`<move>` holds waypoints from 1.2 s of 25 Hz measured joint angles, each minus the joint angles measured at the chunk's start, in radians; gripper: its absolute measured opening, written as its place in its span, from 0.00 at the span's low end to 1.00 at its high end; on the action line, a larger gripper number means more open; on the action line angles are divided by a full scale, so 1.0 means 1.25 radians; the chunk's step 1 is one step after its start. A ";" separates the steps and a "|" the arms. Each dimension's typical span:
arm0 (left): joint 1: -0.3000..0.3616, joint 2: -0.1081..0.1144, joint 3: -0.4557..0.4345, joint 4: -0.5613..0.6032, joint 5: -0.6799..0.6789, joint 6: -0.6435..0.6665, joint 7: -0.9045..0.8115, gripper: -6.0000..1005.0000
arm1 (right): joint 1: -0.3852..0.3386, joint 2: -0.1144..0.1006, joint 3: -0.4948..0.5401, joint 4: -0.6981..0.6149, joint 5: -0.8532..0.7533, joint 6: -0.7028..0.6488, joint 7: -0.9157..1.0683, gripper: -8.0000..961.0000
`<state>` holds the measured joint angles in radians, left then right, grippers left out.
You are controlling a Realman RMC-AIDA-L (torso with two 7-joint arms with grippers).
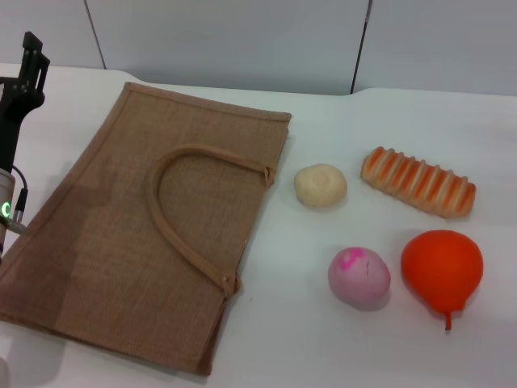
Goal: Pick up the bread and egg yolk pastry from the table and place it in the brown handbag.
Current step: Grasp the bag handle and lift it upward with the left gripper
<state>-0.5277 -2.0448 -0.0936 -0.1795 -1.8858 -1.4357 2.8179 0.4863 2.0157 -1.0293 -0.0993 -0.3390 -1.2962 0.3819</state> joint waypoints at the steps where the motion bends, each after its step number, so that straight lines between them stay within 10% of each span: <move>1: 0.000 0.000 0.000 0.000 0.000 0.000 0.000 0.71 | 0.000 0.000 0.000 0.000 0.000 0.000 0.000 0.92; 21: 0.001 0.004 0.000 0.000 0.042 0.006 -0.024 0.71 | -0.003 -0.001 0.000 0.001 0.000 0.000 0.000 0.91; 30: -0.003 0.010 0.000 0.125 0.221 0.017 -0.377 0.71 | -0.006 -0.001 0.000 0.001 0.000 0.000 0.000 0.91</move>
<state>-0.5312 -2.0319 -0.0937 -0.0232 -1.6094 -1.4147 2.3471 0.4786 2.0140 -1.0292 -0.0981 -0.3389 -1.2962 0.3819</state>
